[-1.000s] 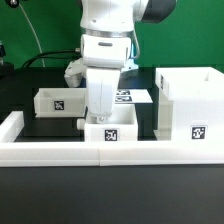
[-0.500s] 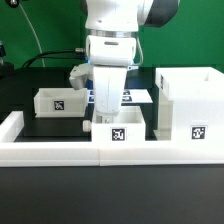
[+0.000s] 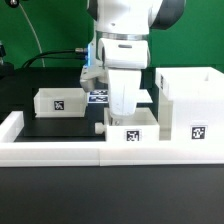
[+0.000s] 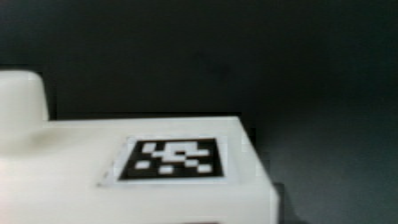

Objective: Assemble drawer

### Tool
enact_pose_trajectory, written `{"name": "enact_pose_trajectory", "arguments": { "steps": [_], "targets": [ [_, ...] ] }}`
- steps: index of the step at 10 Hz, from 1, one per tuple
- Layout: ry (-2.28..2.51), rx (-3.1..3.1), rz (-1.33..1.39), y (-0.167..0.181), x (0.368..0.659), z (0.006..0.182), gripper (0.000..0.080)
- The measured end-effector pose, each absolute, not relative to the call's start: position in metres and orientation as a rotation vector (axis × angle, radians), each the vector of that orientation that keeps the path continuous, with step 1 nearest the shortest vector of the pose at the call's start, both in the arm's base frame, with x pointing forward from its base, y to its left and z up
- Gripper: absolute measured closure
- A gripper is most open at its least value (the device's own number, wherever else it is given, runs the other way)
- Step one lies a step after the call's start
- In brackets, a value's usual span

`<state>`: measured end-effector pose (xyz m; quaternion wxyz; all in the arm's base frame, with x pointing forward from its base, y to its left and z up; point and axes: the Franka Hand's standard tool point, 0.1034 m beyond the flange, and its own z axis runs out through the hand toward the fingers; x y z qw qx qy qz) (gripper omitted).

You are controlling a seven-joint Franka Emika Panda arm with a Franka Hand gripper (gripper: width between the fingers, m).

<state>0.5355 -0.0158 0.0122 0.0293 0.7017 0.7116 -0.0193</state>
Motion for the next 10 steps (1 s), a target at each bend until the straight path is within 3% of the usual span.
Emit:
{"name": "enact_pose_trajectory", "arguments": {
  "steps": [10],
  "targets": [
    [2.195, 2.155, -0.057, -0.0074, 0.5412, 0.0143, 0.0757]
  ]
}}
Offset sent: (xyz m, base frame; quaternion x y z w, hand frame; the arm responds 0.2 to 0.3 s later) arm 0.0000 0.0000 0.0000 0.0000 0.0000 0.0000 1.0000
